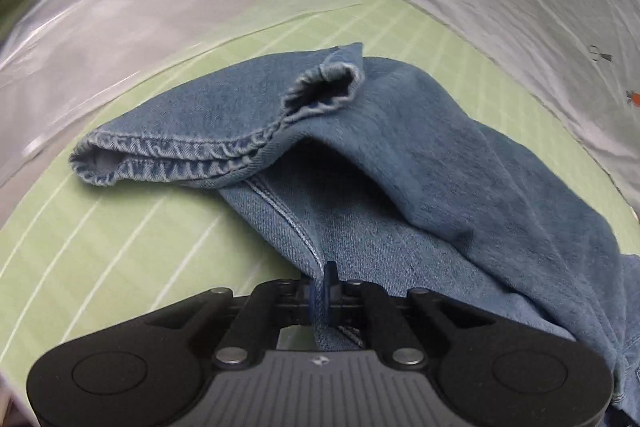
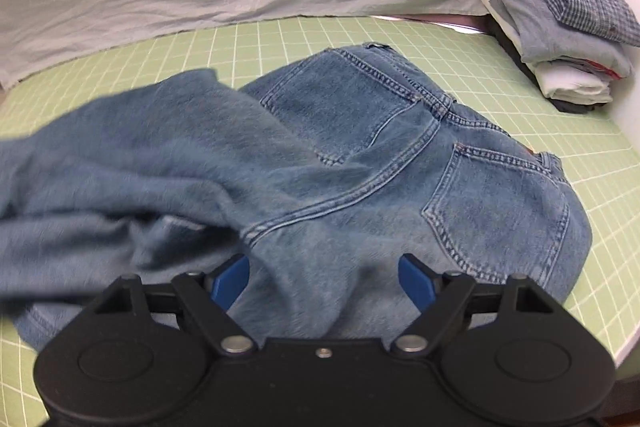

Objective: Fold clothes

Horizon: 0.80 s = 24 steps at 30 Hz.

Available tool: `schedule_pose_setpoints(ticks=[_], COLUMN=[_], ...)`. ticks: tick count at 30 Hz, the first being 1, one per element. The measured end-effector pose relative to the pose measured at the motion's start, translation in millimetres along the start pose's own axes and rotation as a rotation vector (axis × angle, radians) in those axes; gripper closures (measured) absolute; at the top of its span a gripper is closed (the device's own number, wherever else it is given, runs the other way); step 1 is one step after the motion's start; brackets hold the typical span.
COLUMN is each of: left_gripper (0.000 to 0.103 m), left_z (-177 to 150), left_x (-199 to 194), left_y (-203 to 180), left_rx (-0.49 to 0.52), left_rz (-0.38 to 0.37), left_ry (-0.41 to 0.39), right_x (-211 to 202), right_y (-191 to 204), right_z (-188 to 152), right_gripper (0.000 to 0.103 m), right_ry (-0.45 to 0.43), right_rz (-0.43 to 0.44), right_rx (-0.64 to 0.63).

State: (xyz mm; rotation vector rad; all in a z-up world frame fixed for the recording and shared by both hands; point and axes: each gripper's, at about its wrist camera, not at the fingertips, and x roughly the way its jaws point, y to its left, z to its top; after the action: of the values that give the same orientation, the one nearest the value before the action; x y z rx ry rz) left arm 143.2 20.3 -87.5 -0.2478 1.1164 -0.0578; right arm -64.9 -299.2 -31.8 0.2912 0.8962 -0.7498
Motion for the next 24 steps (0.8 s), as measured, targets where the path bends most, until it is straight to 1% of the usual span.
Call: schedule_pose_setpoints(ticks=[4,5,6,8,9,10,11,13,14,15,16,18,21,24], left_gripper=[0.098,0.097,0.094,0.091,0.084,0.073,0.07,0.055,0.051,0.044,0.04,0.038,0.038,0.037], left_z=[-36,-41,-44,-49,-52,-54,-56,-56,-55,-53,-52,-49,-43,-29], left_x=[-20,-24,-29,-38,-43,-47,-53,-63,-66,-67,-65,-62,-58,-60], left_y=[27,27,23,15,11,7,2,-10,-18,-26,-33,-47,-61,-69], left_rx=[-0.132,-0.142,-0.138,-0.129,-0.125,-0.121,-0.111,-0.083,-0.068,-0.051,-0.034,-0.008,0.0,-0.006], left_rz=[0.058,0.069,0.081,0.106,0.118,0.13,0.135,0.137,0.139,0.144,0.15,0.165,0.198,0.195], left_ry=[0.029,0.025,0.013,-0.01,-0.021,-0.033,-0.048,-0.081,-0.096,-0.105,-0.111,-0.118,-0.112,-0.129], right_x=[3,4,5,8,9,11,12,16,17,18,19,22,26,32], right_y=[-21,-26,-31,-40,-44,-48,-51,-55,-57,-58,-59,-63,-70,-84], right_z=[5,7,8,11,12,13,15,19,22,24,27,34,46,63], right_gripper=[0.021,0.02,0.02,0.018,0.018,0.018,0.018,0.018,0.017,0.017,0.017,0.017,0.017,0.016], right_ry=[-0.018,-0.022,-0.025,-0.03,-0.03,-0.029,-0.028,-0.028,-0.032,-0.037,-0.041,-0.053,-0.073,-0.109], right_rz=[0.035,0.042,0.05,0.069,0.081,0.094,0.105,0.124,0.131,0.138,0.145,0.162,0.19,0.194], right_rx=[-0.018,-0.023,-0.029,-0.041,-0.045,-0.05,-0.055,-0.069,-0.077,-0.082,-0.087,-0.083,-0.06,0.005])
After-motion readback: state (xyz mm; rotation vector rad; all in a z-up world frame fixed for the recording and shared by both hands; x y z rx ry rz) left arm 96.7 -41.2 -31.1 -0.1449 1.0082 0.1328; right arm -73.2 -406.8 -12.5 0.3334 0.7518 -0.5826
